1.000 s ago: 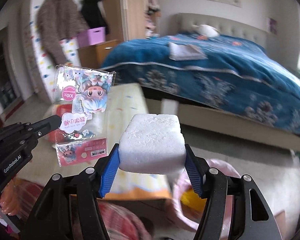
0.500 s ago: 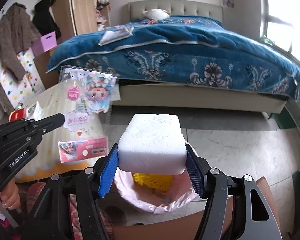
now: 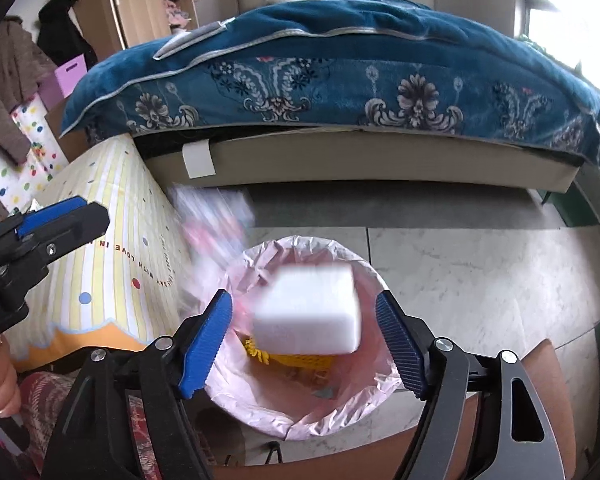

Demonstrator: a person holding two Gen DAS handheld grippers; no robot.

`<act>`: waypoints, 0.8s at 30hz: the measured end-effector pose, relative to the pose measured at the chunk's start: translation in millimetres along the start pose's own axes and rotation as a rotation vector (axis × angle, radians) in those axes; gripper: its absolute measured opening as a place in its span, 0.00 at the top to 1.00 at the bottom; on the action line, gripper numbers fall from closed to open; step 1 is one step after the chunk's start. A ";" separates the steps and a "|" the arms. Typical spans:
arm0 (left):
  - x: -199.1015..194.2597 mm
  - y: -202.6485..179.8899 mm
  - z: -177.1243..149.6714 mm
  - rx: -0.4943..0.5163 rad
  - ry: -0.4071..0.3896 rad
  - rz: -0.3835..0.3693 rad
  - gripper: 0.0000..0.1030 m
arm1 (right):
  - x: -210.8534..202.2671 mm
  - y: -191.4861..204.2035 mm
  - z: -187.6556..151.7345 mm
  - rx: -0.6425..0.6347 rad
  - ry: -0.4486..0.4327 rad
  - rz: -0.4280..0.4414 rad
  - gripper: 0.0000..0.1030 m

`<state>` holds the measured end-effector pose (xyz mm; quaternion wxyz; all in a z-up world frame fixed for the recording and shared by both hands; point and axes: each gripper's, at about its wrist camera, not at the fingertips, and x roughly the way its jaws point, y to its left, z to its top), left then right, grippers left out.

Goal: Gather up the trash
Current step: 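Carry the foam block and doll package over the bin and release both, then return both tools to the table toward the red box and teal wrapper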

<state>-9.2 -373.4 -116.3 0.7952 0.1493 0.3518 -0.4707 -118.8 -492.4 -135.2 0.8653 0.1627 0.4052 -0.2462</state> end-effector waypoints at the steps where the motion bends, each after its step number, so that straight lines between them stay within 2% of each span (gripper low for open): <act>1: -2.1 2.0 -1.1 -0.004 0.001 0.006 0.51 | -2.0 0.1 -0.7 0.002 -0.001 -0.002 0.27; 5: -19.7 13.0 -7.6 -0.029 0.002 0.033 0.51 | -15.3 2.7 -2.1 0.011 -0.027 0.002 0.27; 11: -67.1 31.4 -24.5 -0.027 -0.040 0.132 0.51 | -43.9 20.9 1.3 -0.005 -0.076 0.039 0.27; 18: -128.4 70.9 -49.2 -0.095 -0.085 0.250 0.48 | -70.4 87.5 6.2 -0.129 -0.113 0.126 0.27; 24: -174.5 120.5 -78.4 -0.216 -0.095 0.366 0.46 | -75.9 153.0 10.6 -0.251 -0.116 0.207 0.27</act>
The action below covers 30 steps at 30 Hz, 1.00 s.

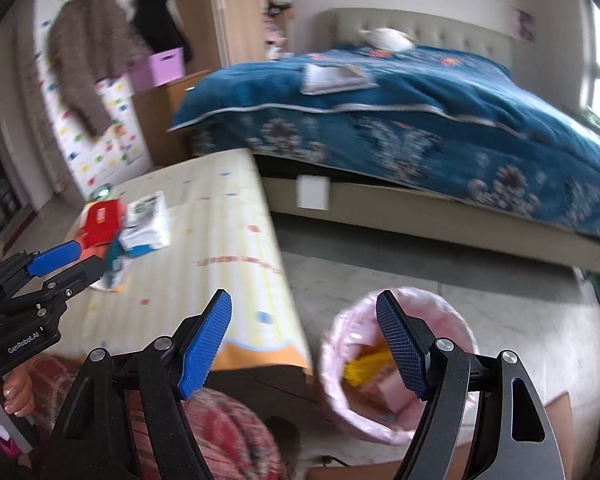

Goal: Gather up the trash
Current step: 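Return both tools to the table toward the red box and teal wrapper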

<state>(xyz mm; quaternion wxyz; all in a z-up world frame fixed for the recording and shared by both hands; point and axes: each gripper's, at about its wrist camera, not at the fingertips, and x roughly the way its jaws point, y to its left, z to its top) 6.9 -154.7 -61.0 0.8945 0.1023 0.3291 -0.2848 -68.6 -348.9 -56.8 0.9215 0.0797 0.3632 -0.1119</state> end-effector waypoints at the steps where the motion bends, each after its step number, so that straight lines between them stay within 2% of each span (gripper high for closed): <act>1: -2.4 9.0 -1.5 -0.013 0.000 0.017 0.46 | 2.2 9.6 2.3 -0.015 0.001 0.012 0.27; 6: -17.9 66.7 -15.1 -0.096 0.006 0.159 0.46 | 16.2 58.4 13.4 -0.105 0.007 0.074 0.27; 13: -29.0 130.0 -42.1 -0.214 0.035 0.269 0.46 | 42.1 120.2 25.0 -0.196 0.026 0.142 0.25; 20: -26.4 156.1 -44.0 -0.244 0.043 0.313 0.46 | 69.1 157.2 30.3 -0.228 0.060 0.211 0.27; 22: -23.7 157.9 -42.0 -0.241 0.042 0.313 0.46 | 78.5 167.3 30.9 -0.241 0.077 0.226 0.37; 30: -5.9 164.7 -42.3 -0.230 0.063 0.306 0.46 | 120.6 208.6 31.8 -0.270 0.141 0.262 0.51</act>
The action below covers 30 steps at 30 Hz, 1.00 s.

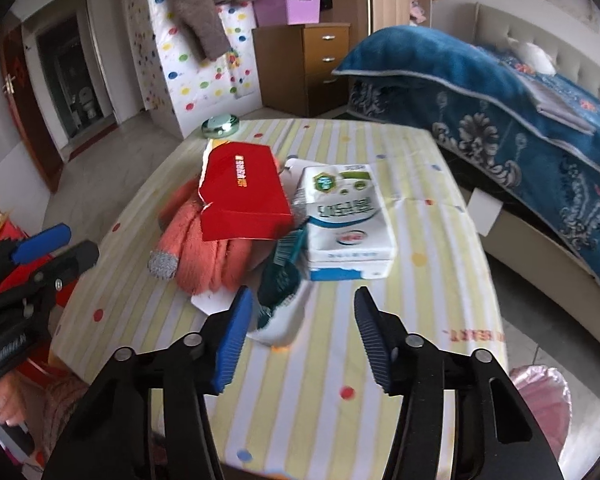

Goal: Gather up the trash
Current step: 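Return both tools to the table toward the red box and teal wrapper, then grasp the teal wrapper with the right tool while the left tool grasps the red box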

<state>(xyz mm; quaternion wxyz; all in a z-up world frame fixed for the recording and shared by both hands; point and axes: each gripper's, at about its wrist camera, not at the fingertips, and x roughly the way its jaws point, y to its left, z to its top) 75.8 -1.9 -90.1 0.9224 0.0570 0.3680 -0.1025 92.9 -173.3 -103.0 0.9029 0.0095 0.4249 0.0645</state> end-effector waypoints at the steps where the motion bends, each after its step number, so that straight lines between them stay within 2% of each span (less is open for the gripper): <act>1: 1.5 -0.1 -1.9 0.001 0.006 0.001 0.46 | 5.4 1.9 1.7 0.004 0.007 0.003 0.54; 5: 2.9 1.9 -5.6 -0.001 0.018 -0.003 0.46 | 22.2 4.7 7.4 0.032 0.040 0.015 0.61; 6: 1.9 2.2 -5.9 0.000 0.017 -0.004 0.46 | 23.8 4.3 7.7 0.040 0.048 0.023 0.66; 7: 0.8 2.7 -5.6 0.001 0.015 -0.003 0.46 | 25.7 4.5 7.6 0.054 0.059 0.043 0.76; 10: -2.9 2.6 -3.0 0.005 0.007 -0.002 0.46 | 21.5 2.7 7.4 0.056 0.053 0.076 0.83; 11: -3.9 2.6 -1.7 0.007 0.004 -0.002 0.46 | 11.8 5.5 6.5 0.041 0.034 0.100 0.84; 14: -6.0 0.5 3.8 0.004 0.000 -0.012 0.46 | -0.4 6.4 4.2 0.009 -0.003 0.098 0.88; 17: -6.3 -6.2 11.8 0.012 -0.006 -0.022 0.46 | -26.0 9.8 3.5 -0.054 -0.073 0.024 0.90; 21: -0.3 -16.8 25.0 0.020 -0.010 -0.038 0.46 | -42.7 8.5 2.9 -0.095 -0.121 -0.052 0.91; 26: 20.0 -33.3 42.7 0.027 0.008 -0.063 0.46 | -44.0 -15.5 8.6 -0.060 -0.126 -0.074 0.91; 30: 42.8 -45.6 56.2 0.028 0.038 -0.072 0.57 | -40.8 -32.3 12.3 -0.031 -0.120 -0.074 0.90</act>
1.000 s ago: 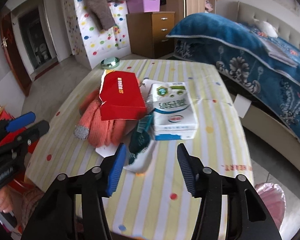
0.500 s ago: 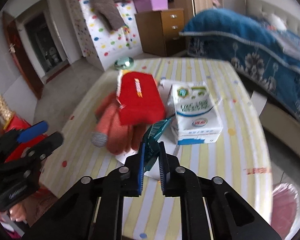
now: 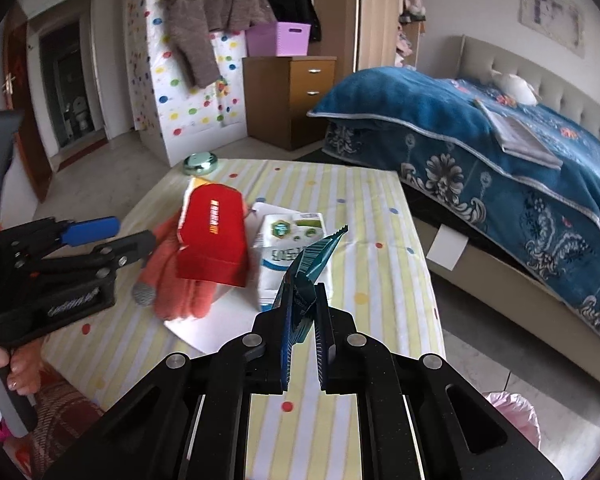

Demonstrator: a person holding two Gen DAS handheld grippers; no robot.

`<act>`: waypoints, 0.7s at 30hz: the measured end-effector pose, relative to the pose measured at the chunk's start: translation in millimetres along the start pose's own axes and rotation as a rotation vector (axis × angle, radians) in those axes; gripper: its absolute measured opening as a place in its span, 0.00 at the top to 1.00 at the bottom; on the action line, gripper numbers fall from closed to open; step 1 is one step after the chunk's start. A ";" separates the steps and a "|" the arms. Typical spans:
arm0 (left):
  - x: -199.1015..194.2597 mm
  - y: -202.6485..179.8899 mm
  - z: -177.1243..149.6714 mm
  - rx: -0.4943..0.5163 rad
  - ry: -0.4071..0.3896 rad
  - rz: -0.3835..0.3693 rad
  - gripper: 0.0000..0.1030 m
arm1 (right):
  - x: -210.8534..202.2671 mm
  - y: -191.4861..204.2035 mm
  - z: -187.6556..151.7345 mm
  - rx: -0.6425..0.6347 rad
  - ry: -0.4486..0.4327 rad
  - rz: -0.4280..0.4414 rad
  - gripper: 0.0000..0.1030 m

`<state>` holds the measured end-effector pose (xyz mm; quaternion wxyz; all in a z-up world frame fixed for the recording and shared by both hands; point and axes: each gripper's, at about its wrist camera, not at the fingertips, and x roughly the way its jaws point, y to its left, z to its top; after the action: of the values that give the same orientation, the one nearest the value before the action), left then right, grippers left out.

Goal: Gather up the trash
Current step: 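Grasp the teal wrapper with the right tool while the left tool grasps the red box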

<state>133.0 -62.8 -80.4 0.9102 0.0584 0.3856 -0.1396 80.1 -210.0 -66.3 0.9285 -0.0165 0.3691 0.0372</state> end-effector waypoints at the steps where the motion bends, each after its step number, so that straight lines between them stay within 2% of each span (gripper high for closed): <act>1: 5.8 -1.3 3.0 -0.003 0.009 0.001 0.58 | 0.7 -4.3 1.0 0.010 0.000 0.005 0.90; 8: 44.0 -4.5 11.8 -0.034 0.096 -0.003 0.74 | 3.6 -21.2 -1.9 0.047 -0.002 0.012 0.90; 11: 48.2 -6.7 11.0 -0.044 0.105 -0.019 0.81 | 5.1 -23.4 -3.8 0.055 0.003 0.017 0.90; 12: 47.8 -9.7 10.2 -0.039 0.099 -0.038 0.89 | 4.4 -25.0 -5.2 0.066 0.004 0.026 0.90; 15: 43.4 -14.9 11.1 -0.025 0.067 -0.053 0.95 | 1.3 -26.9 -6.0 0.077 0.001 0.026 0.90; 21: -8.3 -11.4 18.9 -0.030 -0.079 -0.098 1.00 | -19.0 -26.7 -7.1 0.073 -0.037 0.019 0.90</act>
<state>137.0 -76.0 -61.3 0.9175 0.0203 0.3540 -0.1803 63.6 -238.1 -58.3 0.9348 0.0216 0.3530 0.0327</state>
